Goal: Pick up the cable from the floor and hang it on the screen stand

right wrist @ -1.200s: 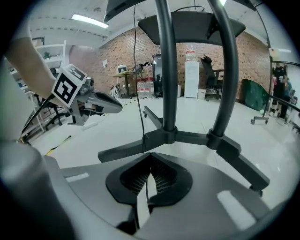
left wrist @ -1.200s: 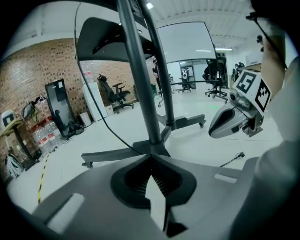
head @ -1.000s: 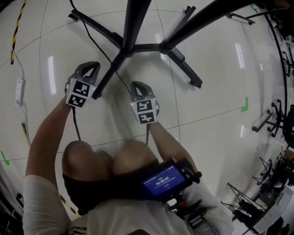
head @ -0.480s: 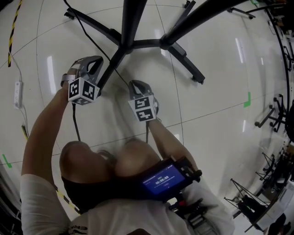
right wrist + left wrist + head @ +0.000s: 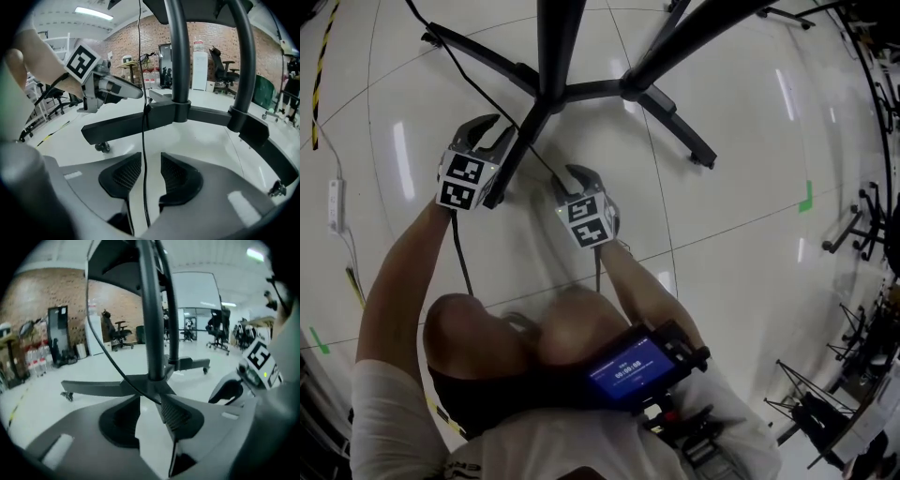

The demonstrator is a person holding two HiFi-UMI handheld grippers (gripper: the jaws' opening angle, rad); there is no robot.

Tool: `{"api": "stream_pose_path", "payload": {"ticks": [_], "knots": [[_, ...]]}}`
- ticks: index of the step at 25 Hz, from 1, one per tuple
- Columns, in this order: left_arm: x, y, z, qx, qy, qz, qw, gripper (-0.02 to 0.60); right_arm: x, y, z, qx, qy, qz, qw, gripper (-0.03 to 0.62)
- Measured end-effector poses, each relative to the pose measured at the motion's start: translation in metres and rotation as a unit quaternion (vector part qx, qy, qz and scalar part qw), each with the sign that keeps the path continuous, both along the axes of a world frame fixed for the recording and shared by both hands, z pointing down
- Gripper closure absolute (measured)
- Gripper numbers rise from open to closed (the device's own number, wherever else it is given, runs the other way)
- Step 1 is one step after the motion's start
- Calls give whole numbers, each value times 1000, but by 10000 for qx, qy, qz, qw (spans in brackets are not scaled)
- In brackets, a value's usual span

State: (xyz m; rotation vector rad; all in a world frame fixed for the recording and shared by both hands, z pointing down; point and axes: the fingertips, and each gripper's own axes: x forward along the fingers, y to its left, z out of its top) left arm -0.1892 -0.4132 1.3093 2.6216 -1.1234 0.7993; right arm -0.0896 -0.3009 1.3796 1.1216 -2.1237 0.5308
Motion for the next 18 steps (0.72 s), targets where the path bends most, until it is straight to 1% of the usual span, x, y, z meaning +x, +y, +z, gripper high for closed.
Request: {"api": "stream_pose_path", "payload": {"ticks": [2, 5, 7, 10, 11, 13, 15, 18], "knots": [[2, -7, 1, -306, 464, -241, 9982, 431, -1, 0, 5, -25, 38, -33, 10000, 448], [3, -14, 3, -551, 811, -407, 9944, 419, -3, 1, 12, -77, 134, -92, 9998, 448], [3, -16, 3, -606, 923, -465, 9928, 420, -5, 3, 18, -109, 235, -155, 9995, 448], [1, -19, 1, -622, 1106, -599, 9901, 486, -4, 4, 31, -171, 435, -232, 9986, 451], [2, -19, -1, -637, 1165, -621, 9892, 499, -3, 5, 35, -211, 491, -219, 9983, 460], [3, -17, -4, -675, 1262, -620, 9878, 521, -1, 6, 41, -272, 577, -171, 9978, 493], [3, -15, -6, -725, 1324, -587, 9868, 541, -2, 6, 43, -270, 625, -138, 9976, 558], [2, -13, -11, -765, 1378, -547, 9860, 554, -3, 5, 40, -225, 598, -64, 9979, 569]]}}
